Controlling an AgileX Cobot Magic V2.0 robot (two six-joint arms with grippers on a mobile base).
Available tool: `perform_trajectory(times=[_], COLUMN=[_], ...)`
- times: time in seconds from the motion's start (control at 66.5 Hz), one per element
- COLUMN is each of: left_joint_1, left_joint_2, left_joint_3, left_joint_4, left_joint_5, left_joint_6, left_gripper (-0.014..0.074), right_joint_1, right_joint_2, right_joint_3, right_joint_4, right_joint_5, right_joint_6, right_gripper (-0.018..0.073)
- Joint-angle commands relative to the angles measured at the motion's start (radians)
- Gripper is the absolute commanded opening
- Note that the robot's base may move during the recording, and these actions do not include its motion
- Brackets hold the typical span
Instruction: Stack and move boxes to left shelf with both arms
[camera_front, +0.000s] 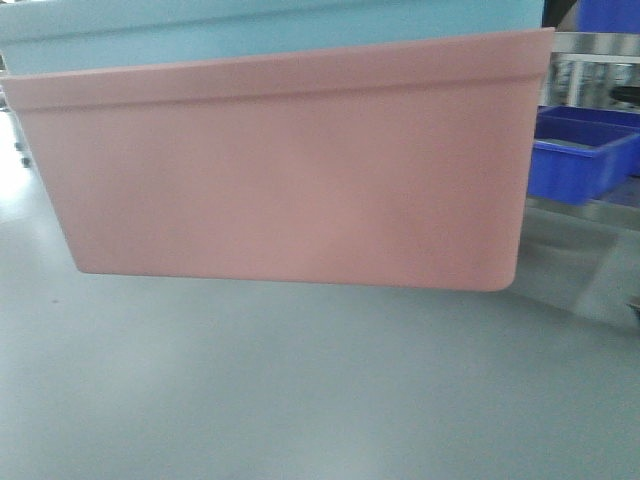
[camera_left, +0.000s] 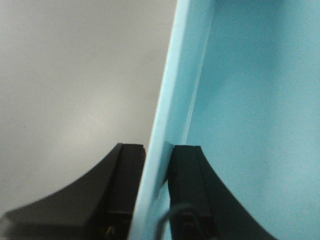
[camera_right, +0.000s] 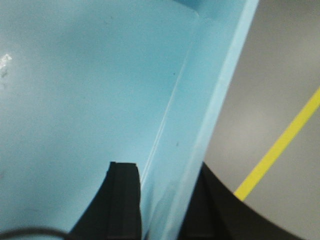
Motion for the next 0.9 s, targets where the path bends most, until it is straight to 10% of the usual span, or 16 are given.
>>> perform_trajectory(times=[0.0, 0.888], left_joint_1=[-0.046, -0.046], left_joint_2=[-0.053, -0.053], left_joint_3=[-0.045, -0.045], left_joint_4=[-0.081, -0.084], left_joint_5=[-0.153, -0.149], left_joint_6=[-0.009, -0.009], left_gripper=[-0.0003, -0.0003], right_joint_1=[0.020, 0.020], right_joint_2=[-0.043, -0.043], right_joint_3=[-0.039, -0.039], right_joint_4=[0.021, 0.018], right_joint_5=[-0.171, -0.172], right_joint_6=[0.022, 0.022], right_gripper=[0.0056, 0.0056])
